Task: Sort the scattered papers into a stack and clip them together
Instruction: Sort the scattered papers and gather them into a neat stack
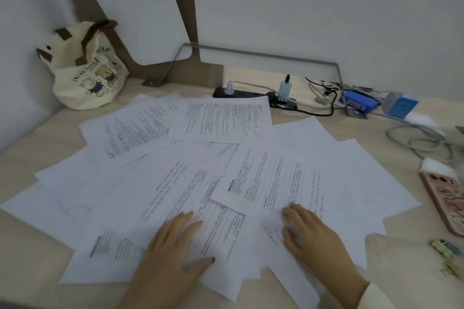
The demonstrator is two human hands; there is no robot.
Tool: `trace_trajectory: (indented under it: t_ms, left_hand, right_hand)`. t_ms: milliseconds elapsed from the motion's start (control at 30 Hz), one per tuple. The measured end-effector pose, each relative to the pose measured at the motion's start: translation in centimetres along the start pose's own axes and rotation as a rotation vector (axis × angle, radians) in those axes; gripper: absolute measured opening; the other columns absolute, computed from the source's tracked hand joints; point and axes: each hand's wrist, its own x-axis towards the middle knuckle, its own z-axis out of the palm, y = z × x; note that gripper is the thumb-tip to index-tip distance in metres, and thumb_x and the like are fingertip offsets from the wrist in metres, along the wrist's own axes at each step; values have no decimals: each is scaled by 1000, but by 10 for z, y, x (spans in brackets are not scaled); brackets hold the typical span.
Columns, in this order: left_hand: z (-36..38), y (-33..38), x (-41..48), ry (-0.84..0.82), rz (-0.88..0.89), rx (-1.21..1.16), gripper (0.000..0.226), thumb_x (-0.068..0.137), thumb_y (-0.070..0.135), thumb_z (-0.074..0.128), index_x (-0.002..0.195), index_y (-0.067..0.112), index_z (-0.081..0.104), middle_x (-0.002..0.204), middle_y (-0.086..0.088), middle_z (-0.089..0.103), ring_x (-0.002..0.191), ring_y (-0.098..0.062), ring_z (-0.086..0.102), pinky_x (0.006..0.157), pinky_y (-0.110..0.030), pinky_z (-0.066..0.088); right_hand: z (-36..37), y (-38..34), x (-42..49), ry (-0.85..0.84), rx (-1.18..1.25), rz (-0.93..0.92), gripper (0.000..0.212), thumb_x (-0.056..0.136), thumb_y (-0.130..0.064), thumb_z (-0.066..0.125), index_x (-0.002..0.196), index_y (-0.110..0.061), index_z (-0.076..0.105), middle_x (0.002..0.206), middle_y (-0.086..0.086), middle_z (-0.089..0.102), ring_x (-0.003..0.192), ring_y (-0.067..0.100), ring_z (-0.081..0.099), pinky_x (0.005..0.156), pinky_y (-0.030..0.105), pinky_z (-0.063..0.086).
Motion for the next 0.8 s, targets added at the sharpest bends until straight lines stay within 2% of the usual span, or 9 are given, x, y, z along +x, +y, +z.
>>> trace_trajectory:
  t_ms: [133, 233, 300, 400, 500, 600, 667, 733, 800]
  left_hand:
    - [-14, -29, 4, 225, -182, -121, 86, 71, 77, 28, 141, 28, 31, 153, 10, 20, 142, -11, 17, 115, -25, 12]
    - [-42, -58, 19, 199, -358, -100, 79, 84, 62, 45, 146, 21, 21, 157, -2, 13, 144, -20, 13, 116, -35, 17]
    - [-58, -75, 31, 157, -448, -108, 89, 80, 64, 49, 147, 17, 16, 157, -4, 13, 143, -23, 15, 114, -40, 23]
    - [-72, -81, 46, 105, -492, -122, 99, 76, 65, 56, 148, 14, 10, 154, -8, 16, 141, -27, 17, 110, -41, 27]
    - [-77, -80, 56, 133, -519, -101, 98, 74, 60, 63, 145, 10, 17, 146, -14, 27, 135, -30, 26, 104, -40, 32]
    - [-82, -85, 64, 103, -525, -224, 79, 74, 52, 68, 133, 10, 35, 131, -12, 47, 115, -28, 47, 93, -38, 40]
    - [-86, -85, 64, 65, -437, -475, 42, 78, 43, 67, 108, 17, 51, 117, -10, 59, 93, -23, 57, 82, -35, 45]
    - [-94, -77, 55, 140, -350, -724, 9, 86, 28, 64, 89, 26, 56, 107, -8, 63, 80, -15, 59, 71, -30, 47]
    - [-101, -69, 42, 284, -316, -849, 5, 90, 23, 58, 94, 23, 59, 99, -3, 63, 77, -10, 56, 64, -24, 43]
  right_hand:
    - [3, 5, -2, 60, 40, 17, 29, 61, -16, 76, 88, -16, 67, 85, -2, 73, 67, 14, 71, 42, 16, 46]
    - [6, 10, 1, 94, 200, 140, 21, 83, -5, 60, 101, -12, 66, 95, 1, 71, 80, 21, 69, 64, 27, 51]
    - [5, 10, 3, 70, 369, 254, 21, 91, -2, 51, 103, -8, 67, 94, 1, 68, 82, 18, 64, 74, 18, 44]
    - [-2, 7, 6, 107, 476, 354, 30, 92, 2, 46, 74, -18, 57, 64, -9, 54, 59, 3, 48, 59, 9, 37]
    - [-4, 3, 7, 120, 520, 422, 32, 93, 2, 44, 72, -21, 54, 61, -9, 52, 57, 3, 45, 56, 11, 38]
    - [-6, 1, 9, 96, 537, 489, 36, 93, -1, 44, 62, -18, 46, 56, -3, 45, 52, 8, 38, 51, 16, 31]
    - [-10, 1, 12, 84, 548, 528, 39, 94, -6, 45, 57, -13, 39, 53, -1, 41, 50, 13, 37, 49, 18, 26]
    - [-21, 0, 17, 81, 537, 557, 33, 96, -16, 46, 64, -7, 52, 60, 3, 54, 58, 20, 50, 55, 25, 31]
    - [-38, -5, 22, 116, 501, 577, 30, 96, -25, 45, 78, -7, 60, 70, 6, 61, 65, 21, 53, 59, 28, 35]
